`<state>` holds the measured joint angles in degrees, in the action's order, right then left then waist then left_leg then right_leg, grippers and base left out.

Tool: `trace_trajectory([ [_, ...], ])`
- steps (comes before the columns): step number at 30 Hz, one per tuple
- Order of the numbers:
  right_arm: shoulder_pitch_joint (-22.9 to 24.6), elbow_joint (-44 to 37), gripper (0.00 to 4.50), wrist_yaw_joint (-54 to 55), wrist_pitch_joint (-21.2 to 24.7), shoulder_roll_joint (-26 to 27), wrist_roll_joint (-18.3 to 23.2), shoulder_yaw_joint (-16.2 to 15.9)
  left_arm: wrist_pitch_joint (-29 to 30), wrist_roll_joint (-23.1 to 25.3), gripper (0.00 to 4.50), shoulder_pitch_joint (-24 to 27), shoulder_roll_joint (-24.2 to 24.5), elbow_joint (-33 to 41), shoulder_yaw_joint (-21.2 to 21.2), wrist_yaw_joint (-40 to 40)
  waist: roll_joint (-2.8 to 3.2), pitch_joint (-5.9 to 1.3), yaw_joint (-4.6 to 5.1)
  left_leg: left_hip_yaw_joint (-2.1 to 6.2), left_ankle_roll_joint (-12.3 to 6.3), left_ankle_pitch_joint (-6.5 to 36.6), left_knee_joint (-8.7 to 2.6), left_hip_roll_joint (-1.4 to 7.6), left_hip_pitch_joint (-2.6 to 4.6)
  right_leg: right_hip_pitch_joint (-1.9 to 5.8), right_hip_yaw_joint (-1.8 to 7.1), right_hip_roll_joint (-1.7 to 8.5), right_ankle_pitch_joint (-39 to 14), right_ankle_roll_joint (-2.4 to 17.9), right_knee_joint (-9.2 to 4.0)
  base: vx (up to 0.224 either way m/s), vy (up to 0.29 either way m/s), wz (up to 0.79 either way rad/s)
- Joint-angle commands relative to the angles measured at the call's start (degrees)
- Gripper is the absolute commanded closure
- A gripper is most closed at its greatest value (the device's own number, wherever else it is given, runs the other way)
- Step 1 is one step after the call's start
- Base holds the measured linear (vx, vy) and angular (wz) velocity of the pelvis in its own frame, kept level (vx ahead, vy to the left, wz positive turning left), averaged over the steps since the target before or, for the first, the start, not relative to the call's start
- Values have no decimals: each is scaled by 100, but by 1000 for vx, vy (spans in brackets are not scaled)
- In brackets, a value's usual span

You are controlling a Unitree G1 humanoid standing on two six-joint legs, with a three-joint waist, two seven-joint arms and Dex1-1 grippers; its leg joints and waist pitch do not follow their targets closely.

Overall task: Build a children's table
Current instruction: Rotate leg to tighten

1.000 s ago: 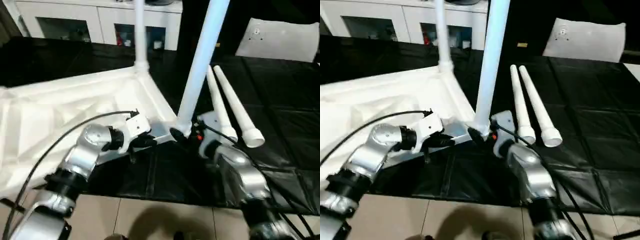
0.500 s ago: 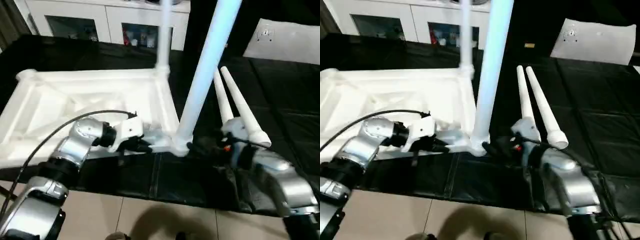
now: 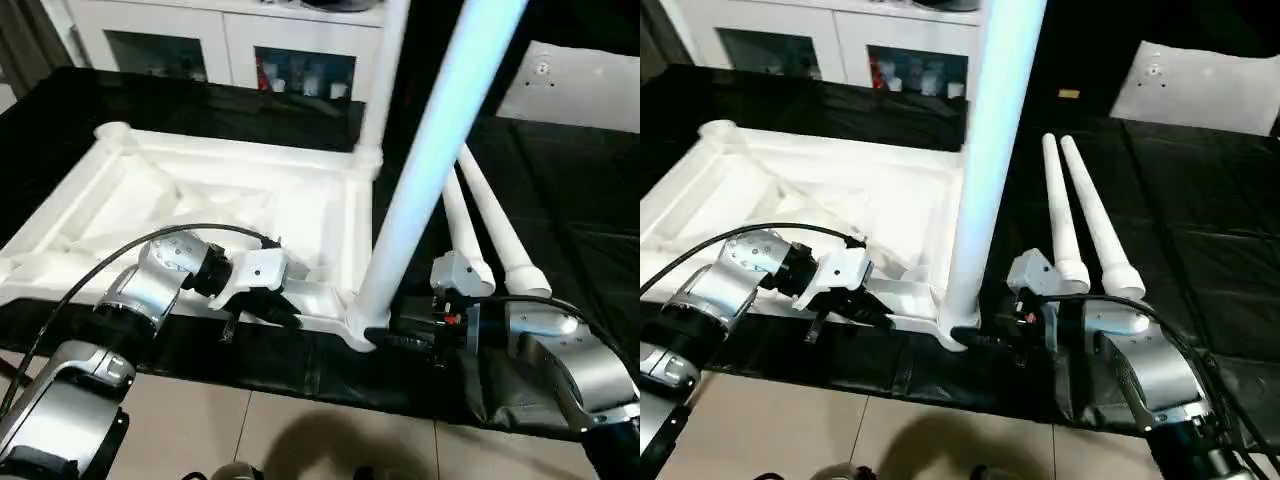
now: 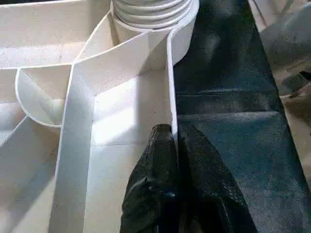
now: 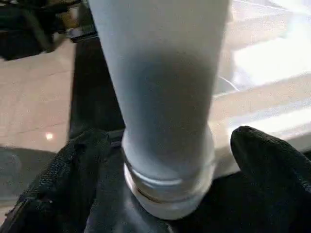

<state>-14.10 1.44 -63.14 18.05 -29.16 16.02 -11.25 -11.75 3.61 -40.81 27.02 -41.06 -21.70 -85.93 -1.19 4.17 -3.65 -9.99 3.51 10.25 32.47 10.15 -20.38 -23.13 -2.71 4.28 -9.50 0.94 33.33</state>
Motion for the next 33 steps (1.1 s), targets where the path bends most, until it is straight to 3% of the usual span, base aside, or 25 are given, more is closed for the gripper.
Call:
trace_trajectory([
  [1,-182,223,35,-189,-92,-5,-18,-90,-212,159,450,-89,-61,-55,-260,-280,24,-384,8,24,-355,1098,-317,285,34,310,226,357,-954,1427,-294,0,0,0],
  [4,-351,473,62,-282,-146,77,-64,-146,-269,163,450,-136,-86,-116,-274,-329,21,-378,1,24,-282,1189,-318,284,41,302,228,369,-1186,1408,-311,0,0,0],
  [11,-579,763,114,-529,-177,145,-41,-295,-422,160,450,-170,-81,-256,-288,-396,4,-382,-26,22,-327,1078,-313,295,34,307,225,366,-961,1440,-275,0,0,0],
  [12,-597,807,146,-626,-148,143,-18,-326,-443,171,450,-176,-67,-286,-293,-401,-2,-380,-29,20,-334,1074,-309,292,34,305,223,370,-996,1439,-277,0,0,0],
  [23,-560,849,178,-727,-94,165,-18,-417,-468,204,450,-190,-37,-420,-259,-337,11,-361,-52,23,-279,1164,-324,294,38,294,224,373,-1244,1346,-305,0,0,0],
  [24,-516,809,179,-674,-16,212,1,-414,-344,147,450,-156,-45,-404,-186,-260,47,-356,-52,28,-266,1172,-329,297,39,289,224,369,-1226,1354,-303,0,0,0],
  [25,-433,731,179,-490,145,336,74,-349,-57,1,450,-75,-74,-278,-24,-99,30,-355,-45,23,-254,1191,-331,294,37,294,222,362,-1203,1367,-304,0,0,0],
  [27,-392,691,179,-380,231,408,120,-302,93,-81,450,-31,-92,-197,65,-19,45,-344,-43,25,-213,1244,-343,298,33,301,224,363,-1226,1381,-308,0,0,0],
  [29,-274,660,179,372,393,783,51,-152,667,-279,450,135,-177,176,379,511,54,-323,-22,34,-123,1399,-371,310,45,281,230,367,-1435,1345,-321,0,0,0],
  [30,-235,703,180,853,438,1039,-34,-79,991,-352,450,250,-254,406,536,869,40,-307,42,53,6,1676,-387,284,56,243,229,370,-1969,1224,-368,0,0,0],
  [31,-227,716,180,971,448,1103,-55,-62,1070,-368,450,279,-275,463,574,957,40,-307,42,53,6,1676,-387,284,56,243,229,370,-1969,1224,-368,0,0,0],
  [33,-193,819,180,1654,522,1509,-155,45,1580,-468,450,480,-438,867,788,1479,47,-281,128,98,130,1926,-406,257,51,223,215,379,-2693,952,-438,0,0,0],
])
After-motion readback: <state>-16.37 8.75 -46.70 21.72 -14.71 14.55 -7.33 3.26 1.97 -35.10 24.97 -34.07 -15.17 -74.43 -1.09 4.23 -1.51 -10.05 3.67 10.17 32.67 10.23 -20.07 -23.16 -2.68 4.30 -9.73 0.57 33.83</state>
